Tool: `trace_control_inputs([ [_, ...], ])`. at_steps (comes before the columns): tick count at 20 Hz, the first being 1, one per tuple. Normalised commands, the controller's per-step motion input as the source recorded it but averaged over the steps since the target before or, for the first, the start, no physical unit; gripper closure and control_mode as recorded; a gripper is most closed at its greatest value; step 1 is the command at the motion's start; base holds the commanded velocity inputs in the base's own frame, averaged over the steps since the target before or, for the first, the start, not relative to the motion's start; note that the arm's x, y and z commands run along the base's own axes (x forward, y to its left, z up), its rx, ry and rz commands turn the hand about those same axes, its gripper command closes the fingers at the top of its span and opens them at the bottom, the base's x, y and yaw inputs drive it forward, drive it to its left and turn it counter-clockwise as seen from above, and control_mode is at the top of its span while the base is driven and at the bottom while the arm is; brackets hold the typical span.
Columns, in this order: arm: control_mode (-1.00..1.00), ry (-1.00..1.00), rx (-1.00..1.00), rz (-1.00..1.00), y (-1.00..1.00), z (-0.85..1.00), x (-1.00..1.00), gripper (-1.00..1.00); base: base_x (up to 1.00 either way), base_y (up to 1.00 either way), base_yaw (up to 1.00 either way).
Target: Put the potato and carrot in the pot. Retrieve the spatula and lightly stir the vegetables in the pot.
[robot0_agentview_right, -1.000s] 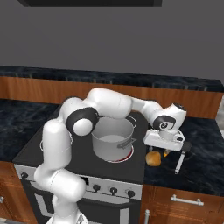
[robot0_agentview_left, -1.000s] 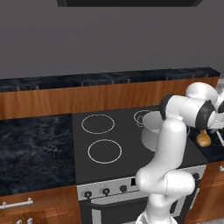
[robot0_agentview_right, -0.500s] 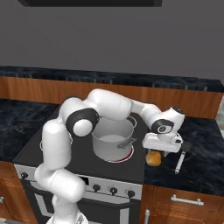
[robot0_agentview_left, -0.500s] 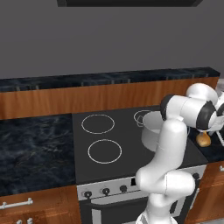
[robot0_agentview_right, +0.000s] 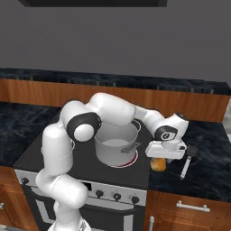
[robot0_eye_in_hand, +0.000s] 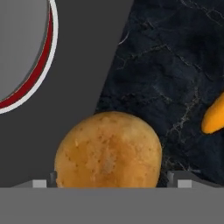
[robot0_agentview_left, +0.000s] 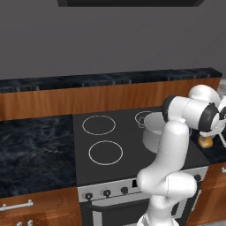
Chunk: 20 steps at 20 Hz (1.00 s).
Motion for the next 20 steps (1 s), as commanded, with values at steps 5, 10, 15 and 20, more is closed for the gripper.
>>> trace_control_inputs([
  [5,-1.00,-0.05,0.00,0.05,0.20,-0.30,-0.05,-1.00,0.00,0.00,0.00],
  [10,-1.00,-0.03,0.00,0.00,0.16,-0.05,-0.14,-1.00,0.00,0.00,0.00],
  [15,-1.00,0.00,0.00,0.00,0.07,0.00,-0.07,1.00,0.00,0.00,0.00],
  [20,-1.00,0.00,0.00,0.00,0.02,0.00,-0.08,1.00,0.00,0.00,0.00],
])
